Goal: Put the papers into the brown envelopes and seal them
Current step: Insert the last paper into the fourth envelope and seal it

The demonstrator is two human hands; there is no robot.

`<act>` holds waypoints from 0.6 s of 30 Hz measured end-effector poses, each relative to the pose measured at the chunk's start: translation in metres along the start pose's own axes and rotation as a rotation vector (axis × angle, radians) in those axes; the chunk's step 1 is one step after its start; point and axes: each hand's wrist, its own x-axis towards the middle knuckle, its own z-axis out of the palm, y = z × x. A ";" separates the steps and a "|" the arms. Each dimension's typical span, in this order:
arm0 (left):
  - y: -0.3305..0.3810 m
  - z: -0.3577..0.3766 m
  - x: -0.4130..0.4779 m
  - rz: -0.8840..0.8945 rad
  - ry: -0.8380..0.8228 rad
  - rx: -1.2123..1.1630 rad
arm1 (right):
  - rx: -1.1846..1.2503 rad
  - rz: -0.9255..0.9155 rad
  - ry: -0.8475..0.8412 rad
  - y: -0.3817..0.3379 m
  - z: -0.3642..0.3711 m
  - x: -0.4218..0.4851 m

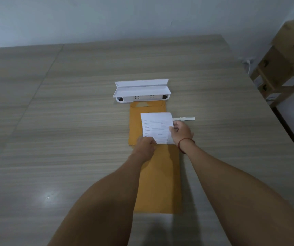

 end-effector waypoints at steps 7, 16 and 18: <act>0.005 -0.004 -0.004 -0.014 0.044 -0.015 | -0.068 0.019 -0.181 0.022 0.000 -0.010; 0.008 -0.002 -0.006 -0.029 0.067 -0.003 | -0.165 -0.027 -0.262 0.025 -0.002 -0.010; 0.008 -0.001 -0.008 -0.024 0.045 0.023 | -0.053 -0.033 -0.226 0.023 -0.004 -0.011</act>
